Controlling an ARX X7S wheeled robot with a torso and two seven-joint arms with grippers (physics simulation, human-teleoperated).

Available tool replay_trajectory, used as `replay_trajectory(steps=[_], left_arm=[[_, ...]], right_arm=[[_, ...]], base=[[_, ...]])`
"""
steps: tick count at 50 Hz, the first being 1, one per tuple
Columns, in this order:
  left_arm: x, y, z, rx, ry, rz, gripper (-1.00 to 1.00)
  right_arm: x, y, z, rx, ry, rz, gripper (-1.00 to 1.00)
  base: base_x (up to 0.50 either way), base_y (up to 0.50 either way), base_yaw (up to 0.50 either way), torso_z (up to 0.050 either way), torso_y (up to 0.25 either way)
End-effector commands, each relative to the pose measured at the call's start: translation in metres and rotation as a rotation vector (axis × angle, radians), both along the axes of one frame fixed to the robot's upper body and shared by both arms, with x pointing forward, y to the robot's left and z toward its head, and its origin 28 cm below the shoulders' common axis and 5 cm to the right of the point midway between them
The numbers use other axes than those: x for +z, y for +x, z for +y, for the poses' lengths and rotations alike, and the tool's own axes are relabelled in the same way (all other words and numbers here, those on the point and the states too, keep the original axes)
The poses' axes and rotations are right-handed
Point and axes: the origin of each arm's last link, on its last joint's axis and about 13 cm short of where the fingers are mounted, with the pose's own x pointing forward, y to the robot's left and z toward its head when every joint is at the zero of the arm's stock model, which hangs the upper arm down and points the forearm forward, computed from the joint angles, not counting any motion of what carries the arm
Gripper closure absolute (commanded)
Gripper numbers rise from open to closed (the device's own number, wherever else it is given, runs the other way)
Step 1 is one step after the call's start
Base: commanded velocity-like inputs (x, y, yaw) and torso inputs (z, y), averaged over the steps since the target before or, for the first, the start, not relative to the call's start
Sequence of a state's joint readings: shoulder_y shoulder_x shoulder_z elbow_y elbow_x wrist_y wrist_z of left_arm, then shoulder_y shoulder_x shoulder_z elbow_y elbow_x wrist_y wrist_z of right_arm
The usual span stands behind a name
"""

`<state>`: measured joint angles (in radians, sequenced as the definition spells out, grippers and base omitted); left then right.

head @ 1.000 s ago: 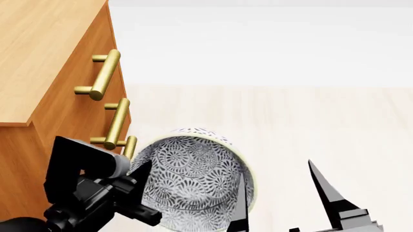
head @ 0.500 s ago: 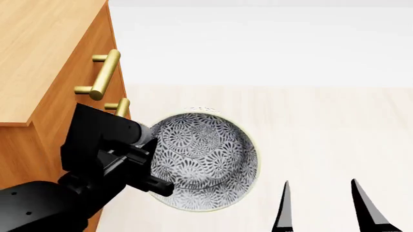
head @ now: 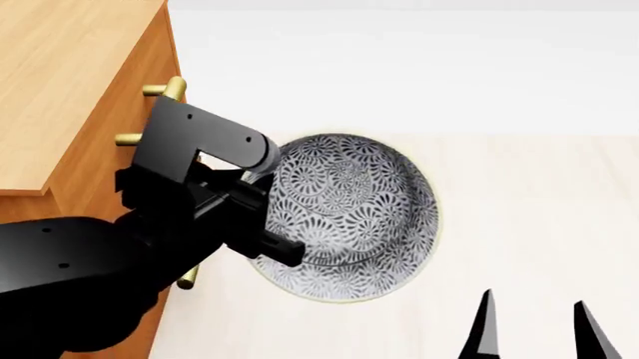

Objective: Put the bowl on top of the cabinet.

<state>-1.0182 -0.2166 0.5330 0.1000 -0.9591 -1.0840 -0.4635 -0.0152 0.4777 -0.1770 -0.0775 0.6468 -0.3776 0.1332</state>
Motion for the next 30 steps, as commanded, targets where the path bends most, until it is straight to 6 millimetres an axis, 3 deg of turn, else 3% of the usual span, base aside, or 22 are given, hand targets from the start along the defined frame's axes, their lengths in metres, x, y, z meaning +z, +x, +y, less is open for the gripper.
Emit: replay_trajectory(steps=[1, 9, 22, 30], left_arm=[[0.038, -0.005, -0.014, -0.016, 0.057, -0.038, 1.00], [0.093, -0.007, -0.018, 0.011, 0.062, -0.081, 1.00], [0.129, 0.008, -0.023, 0.003, -0.024, -0.023, 1.00], [0.148, 0.030, -0.017, 0.046, -0.080, 0.002, 1.00]], right_arm=[[-0.003, 0.003, -0.002, -0.002, 0.029, 0.029, -1.00], [-0.002, 0.004, -0.003, -0.001, 0.036, 0.041, -1.00], [-0.001, 0.001, -0.003, 0.008, 0.037, 0.044, -1.00], [0.000, 0.002, -0.006, -0.006, 0.047, 0.050, -1.00]], base=[[0.00, 0.00, 0.00, 0.000, 0.000], [0.00, 0.00, 0.00, 0.000, 0.000], [0.00, 0.00, 0.00, 0.000, 0.001], [0.00, 0.00, 0.00, 0.000, 0.000]])
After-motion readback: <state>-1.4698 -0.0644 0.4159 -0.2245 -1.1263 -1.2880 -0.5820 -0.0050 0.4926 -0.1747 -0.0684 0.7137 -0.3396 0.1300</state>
